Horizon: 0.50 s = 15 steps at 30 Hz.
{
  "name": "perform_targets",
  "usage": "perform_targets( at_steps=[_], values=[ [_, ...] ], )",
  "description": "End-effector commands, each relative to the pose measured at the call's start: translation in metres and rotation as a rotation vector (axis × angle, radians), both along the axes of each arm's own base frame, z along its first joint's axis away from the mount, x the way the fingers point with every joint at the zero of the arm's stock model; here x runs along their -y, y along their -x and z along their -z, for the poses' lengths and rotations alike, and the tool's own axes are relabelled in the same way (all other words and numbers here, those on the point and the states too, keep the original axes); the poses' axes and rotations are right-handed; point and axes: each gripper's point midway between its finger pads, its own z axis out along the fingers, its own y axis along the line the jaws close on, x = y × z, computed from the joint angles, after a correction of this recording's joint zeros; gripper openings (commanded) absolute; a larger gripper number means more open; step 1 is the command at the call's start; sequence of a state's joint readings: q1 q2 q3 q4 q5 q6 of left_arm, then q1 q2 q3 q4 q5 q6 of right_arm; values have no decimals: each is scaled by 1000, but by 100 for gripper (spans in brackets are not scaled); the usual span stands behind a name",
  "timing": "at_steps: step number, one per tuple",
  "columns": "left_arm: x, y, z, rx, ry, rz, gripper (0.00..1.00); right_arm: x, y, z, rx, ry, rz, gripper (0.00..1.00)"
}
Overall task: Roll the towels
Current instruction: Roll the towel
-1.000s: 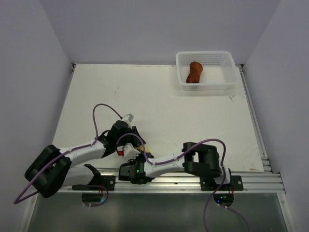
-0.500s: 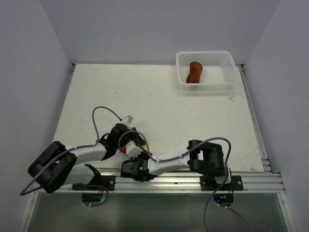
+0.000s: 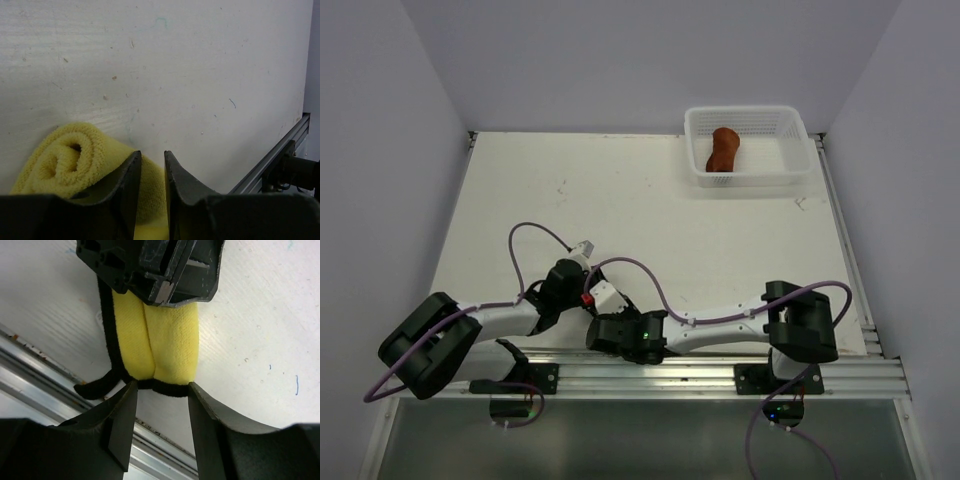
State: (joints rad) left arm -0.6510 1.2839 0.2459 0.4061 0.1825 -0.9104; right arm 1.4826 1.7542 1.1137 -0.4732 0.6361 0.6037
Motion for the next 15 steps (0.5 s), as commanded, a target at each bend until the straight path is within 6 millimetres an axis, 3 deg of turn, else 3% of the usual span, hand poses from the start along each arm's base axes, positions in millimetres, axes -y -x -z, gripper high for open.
perform_targets(
  at_steps=[1,5,10,15],
  values=[
    [-27,38,47,-156,-145,17,30,-15,7,-23,-68,-159,-33,49],
    [-27,37,47,-153,-145,16,30,-7,-5,-29,-129,-239,20,49],
    [-27,38,47,-154,-146,19,30,3,-16,-19,-233,-307,78,47],
    [-29,39,49,-157,-150,18,30,-2,-20,-11,-316,-372,105,43]
  ],
)
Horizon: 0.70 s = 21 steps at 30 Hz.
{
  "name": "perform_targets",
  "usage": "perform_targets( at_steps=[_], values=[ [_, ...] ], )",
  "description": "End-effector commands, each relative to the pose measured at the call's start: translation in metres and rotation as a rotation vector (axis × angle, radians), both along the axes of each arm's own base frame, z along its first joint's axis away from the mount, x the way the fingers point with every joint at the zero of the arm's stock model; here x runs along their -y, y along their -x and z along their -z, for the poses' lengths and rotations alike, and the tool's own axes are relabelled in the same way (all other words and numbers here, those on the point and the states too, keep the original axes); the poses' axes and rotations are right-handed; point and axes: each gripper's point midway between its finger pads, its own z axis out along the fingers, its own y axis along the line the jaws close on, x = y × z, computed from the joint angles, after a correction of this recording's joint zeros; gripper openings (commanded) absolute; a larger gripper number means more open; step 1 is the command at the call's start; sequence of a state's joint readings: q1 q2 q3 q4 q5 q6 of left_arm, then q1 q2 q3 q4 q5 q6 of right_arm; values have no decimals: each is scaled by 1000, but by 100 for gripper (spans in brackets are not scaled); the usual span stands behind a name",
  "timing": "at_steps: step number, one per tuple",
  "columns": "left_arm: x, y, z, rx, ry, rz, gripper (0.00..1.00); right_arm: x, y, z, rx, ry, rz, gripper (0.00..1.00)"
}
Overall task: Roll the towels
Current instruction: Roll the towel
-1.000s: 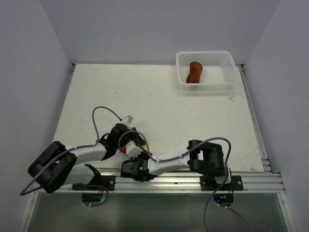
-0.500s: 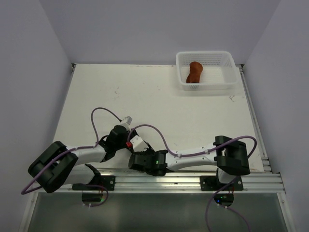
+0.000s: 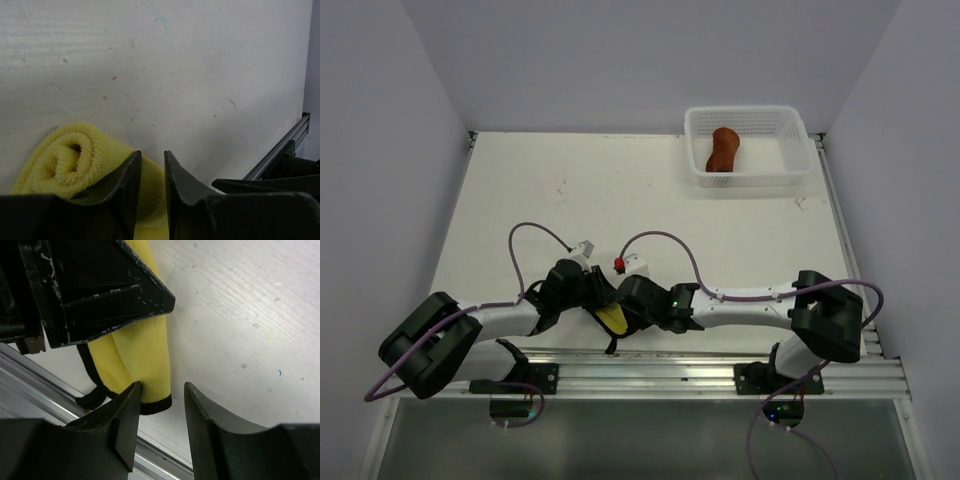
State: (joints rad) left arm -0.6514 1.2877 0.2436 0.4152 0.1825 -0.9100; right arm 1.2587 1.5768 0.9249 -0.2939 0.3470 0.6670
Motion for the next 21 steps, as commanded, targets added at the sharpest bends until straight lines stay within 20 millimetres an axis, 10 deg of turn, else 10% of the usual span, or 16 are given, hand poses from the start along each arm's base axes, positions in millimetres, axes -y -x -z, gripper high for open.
perform_targets(
  at_steps=[1,21],
  values=[
    [-29,39,48,-159,-152,15,30,-21,9,-6,-86,-133,-13,43],
    [-37,47,56,-177,-167,3,30,-8,-12,-4,-195,-278,61,40]
  ],
)
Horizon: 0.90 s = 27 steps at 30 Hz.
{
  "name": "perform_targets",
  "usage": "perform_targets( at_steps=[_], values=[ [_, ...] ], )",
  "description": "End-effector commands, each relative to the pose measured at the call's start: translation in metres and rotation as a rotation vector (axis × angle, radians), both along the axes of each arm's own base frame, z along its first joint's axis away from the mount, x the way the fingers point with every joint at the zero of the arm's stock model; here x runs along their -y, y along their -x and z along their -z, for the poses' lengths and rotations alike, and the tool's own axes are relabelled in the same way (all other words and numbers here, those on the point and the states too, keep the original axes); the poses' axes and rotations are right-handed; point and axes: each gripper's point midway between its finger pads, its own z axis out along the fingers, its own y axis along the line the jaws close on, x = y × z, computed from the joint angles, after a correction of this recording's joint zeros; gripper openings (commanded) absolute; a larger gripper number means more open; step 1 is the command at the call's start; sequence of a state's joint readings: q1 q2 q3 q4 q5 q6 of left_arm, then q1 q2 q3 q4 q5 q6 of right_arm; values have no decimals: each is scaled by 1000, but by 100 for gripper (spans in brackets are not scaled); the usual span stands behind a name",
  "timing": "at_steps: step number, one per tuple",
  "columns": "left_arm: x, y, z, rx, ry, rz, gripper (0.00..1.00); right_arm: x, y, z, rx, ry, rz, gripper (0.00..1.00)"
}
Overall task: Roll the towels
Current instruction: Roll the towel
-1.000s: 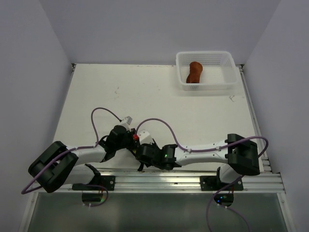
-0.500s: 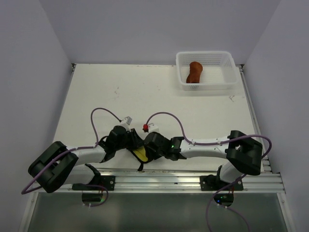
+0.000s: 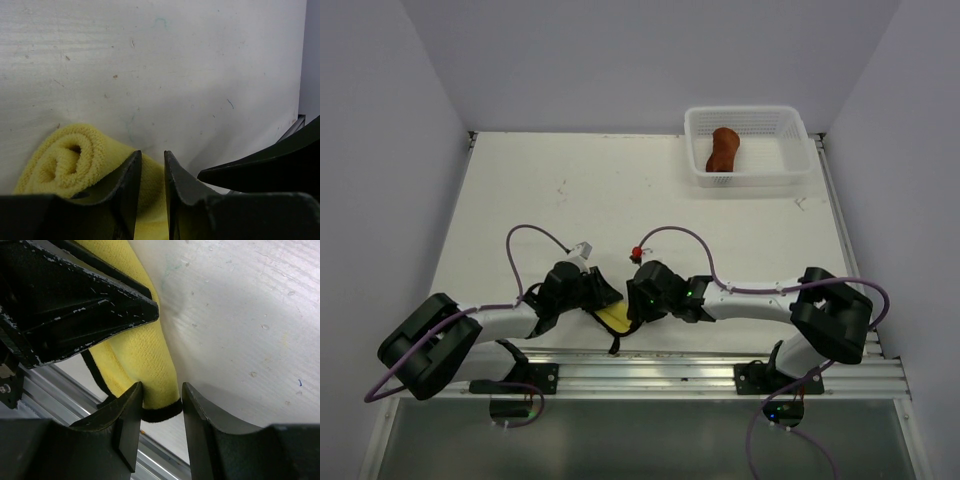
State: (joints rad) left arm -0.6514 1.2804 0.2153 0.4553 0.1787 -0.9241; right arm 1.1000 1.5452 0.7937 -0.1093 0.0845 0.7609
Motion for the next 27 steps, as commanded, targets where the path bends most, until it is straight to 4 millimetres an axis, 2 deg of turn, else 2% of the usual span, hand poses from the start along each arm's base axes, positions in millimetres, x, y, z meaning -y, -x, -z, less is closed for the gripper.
perform_targets(
  at_steps=[1,5,9,12,19,21,25,27],
  values=[
    [-36,45,56,-187,-184,13,30,-13,-3,-19,17,-89,-7,41],
    [-36,46,56,-189,-187,14,30,-14,-5,-29,33,-109,-14,46],
    [-38,46,57,-190,-190,10,30,-10,-10,-37,47,-121,2,46],
    [-38,47,58,-192,-191,11,30,-5,-15,-35,44,-114,19,46],
    [-38,47,58,-193,-190,8,29,-6,-12,-16,-1,-91,-1,45],
    [-38,46,58,-193,-190,6,29,-7,-9,-5,-23,-82,-5,43],
    [-38,47,59,-197,-191,4,29,-12,16,15,-49,-26,-101,43],
    [-38,47,60,-197,-190,4,29,-7,22,28,-59,20,-108,43]
  ],
)
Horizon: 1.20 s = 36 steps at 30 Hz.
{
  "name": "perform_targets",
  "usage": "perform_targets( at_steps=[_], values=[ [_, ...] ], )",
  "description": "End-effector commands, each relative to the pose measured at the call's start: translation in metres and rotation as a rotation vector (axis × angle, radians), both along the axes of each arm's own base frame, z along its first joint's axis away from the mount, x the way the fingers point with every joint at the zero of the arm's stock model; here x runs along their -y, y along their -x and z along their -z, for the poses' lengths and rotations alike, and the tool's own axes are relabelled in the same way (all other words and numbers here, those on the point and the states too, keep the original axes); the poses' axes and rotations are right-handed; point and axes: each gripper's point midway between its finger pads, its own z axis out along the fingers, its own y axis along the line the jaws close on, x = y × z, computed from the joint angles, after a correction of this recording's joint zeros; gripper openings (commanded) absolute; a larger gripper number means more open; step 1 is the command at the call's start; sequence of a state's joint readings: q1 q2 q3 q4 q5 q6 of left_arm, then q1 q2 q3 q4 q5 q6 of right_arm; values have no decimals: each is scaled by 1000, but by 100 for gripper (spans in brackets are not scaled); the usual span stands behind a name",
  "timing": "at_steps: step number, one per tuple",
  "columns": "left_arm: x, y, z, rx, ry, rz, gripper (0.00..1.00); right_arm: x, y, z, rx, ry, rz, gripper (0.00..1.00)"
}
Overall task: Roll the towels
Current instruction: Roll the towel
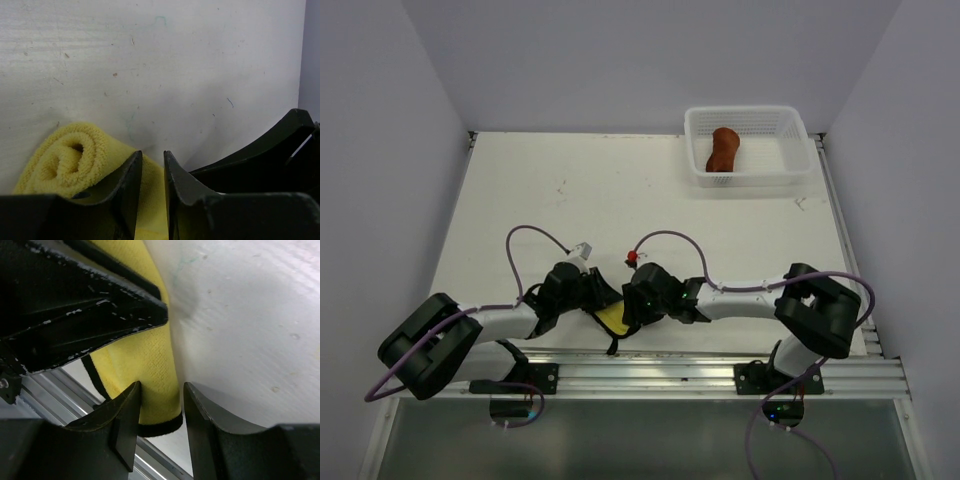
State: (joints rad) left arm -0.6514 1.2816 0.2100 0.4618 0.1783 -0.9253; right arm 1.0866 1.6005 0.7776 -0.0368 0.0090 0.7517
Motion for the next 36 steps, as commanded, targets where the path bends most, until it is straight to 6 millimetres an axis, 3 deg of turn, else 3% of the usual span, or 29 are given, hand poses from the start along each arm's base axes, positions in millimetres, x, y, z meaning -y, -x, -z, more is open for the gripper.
perform_targets(
  at_steps=[1,10,12,13,15,18,21,24,27,31,36],
  values=[
    [-37,46,59,-197,-192,6,29,3,19,19,-18,57,-70,43],
    [-36,45,58,-196,-190,6,29,22,28,48,-16,180,-79,41],
    [-35,43,57,-191,-189,4,29,23,31,49,-4,196,-91,33],
    [-33,39,54,-182,-183,3,29,24,33,49,13,212,-98,24],
    [-31,35,51,-176,-188,4,29,24,33,48,31,219,-98,15],
    [-24,19,39,-140,-208,4,29,22,30,39,95,232,-96,0],
    [-16,-6,19,-89,-231,-6,29,23,22,28,163,238,-70,0],
    [-4,-41,-16,-2,-231,-28,30,26,11,17,248,263,-29,0],
    [0,-61,-34,38,-250,-38,30,33,-3,7,351,315,31,0],
    [5,-77,-49,63,-238,-49,30,39,-18,-4,480,383,90,0],
    [9,-80,-58,56,-233,-41,30,32,-22,-9,601,491,93,0]
  ],
)
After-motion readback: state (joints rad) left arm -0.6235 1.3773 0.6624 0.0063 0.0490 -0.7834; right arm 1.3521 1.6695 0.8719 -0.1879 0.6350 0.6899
